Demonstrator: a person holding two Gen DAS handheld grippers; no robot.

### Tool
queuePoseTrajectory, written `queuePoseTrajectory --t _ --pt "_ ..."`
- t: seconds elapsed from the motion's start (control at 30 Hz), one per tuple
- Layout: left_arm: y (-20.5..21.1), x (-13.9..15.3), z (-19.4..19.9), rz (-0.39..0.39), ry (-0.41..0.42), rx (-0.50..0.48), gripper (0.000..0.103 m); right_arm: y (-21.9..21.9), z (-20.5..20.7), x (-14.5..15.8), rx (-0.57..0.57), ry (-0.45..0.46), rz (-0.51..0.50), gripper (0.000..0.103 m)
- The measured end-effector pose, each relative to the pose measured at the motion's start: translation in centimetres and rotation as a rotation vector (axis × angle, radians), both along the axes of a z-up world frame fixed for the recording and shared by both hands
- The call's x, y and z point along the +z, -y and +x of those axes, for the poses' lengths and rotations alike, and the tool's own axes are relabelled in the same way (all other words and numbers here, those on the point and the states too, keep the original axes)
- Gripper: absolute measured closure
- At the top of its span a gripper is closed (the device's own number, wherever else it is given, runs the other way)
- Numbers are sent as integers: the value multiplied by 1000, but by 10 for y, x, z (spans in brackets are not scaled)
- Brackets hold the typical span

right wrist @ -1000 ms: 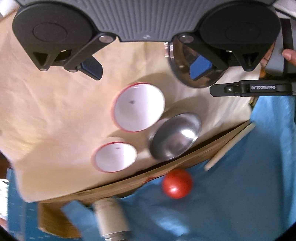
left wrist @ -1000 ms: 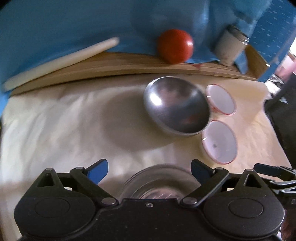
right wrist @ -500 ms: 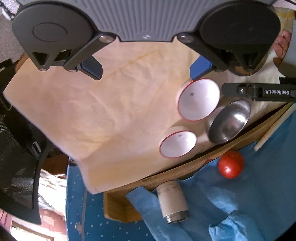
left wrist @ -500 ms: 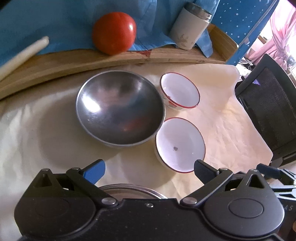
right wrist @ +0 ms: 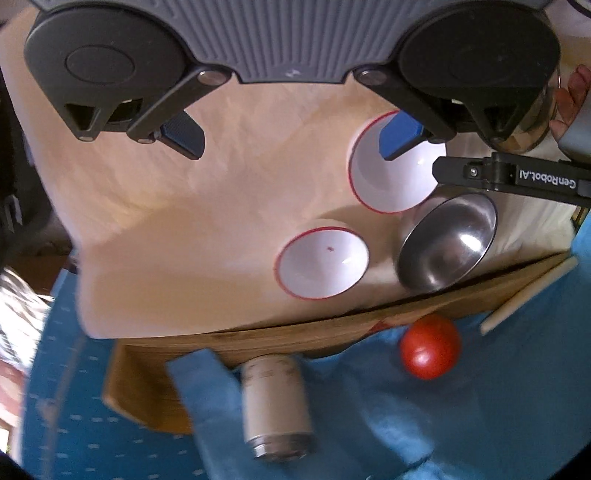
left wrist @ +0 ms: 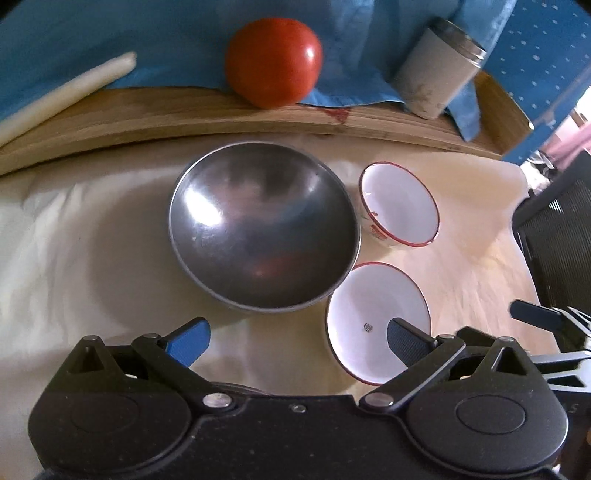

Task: Organize plates and bowls
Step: 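Withdraw both grippers from the stack toward the bowls, then close the left gripper on the red-rimmed white bowl rim while the right gripper grips its opposite rim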

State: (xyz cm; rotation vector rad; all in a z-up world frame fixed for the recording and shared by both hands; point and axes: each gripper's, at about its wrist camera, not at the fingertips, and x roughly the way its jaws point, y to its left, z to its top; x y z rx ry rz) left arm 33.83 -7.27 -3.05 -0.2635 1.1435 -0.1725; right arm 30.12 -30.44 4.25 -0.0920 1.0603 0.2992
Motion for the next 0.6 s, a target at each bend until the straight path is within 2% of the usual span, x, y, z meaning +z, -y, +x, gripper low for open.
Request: queuePoseTrajectory --t 0.3,0.4,0.6 --pt "2 -10 1 -3 -79 63 3 -17 32 -28 151 -105 -12 2" --pt "2 -11 3 -3 -86 68 12 -21 37 -33 186 -115 -10 14" --pt "7 -12 5 -10 -104 42 38 -19 42 -38 194 -144 19 30"
